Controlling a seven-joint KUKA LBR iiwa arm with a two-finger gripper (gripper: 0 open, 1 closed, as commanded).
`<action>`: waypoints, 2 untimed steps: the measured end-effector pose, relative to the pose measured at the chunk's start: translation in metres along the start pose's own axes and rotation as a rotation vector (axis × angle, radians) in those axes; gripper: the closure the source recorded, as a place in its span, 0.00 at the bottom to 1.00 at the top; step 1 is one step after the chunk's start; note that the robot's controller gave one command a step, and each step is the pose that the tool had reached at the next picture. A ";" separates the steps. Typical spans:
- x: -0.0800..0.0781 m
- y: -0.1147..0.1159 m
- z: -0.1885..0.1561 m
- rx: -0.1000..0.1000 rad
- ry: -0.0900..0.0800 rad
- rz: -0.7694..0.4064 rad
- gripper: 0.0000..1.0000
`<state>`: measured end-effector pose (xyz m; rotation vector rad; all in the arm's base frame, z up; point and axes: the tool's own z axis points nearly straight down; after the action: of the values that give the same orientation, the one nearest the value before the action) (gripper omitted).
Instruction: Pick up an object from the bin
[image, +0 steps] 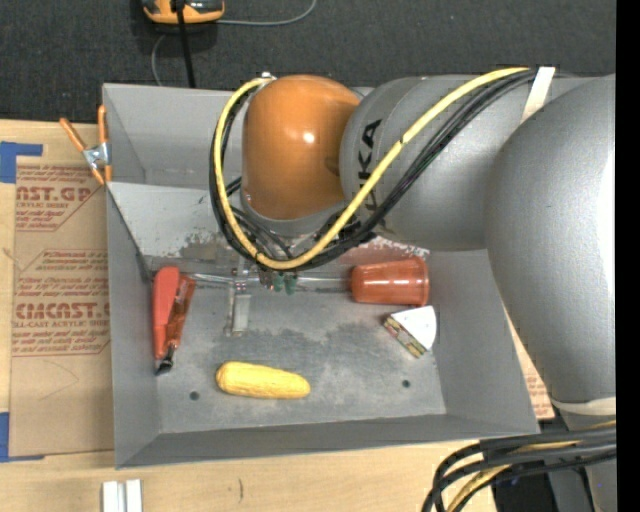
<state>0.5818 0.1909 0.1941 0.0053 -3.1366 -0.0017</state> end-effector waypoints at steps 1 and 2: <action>-0.001 -0.001 -0.005 -0.001 -0.006 0.002 0.00; 0.014 -0.005 0.003 -0.001 -0.012 -0.056 0.00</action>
Offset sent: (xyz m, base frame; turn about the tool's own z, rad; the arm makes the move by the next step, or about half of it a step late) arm -0.0961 -0.0299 -0.0496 -0.3265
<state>0.5681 0.1854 0.1912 0.0934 -3.1477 -0.0039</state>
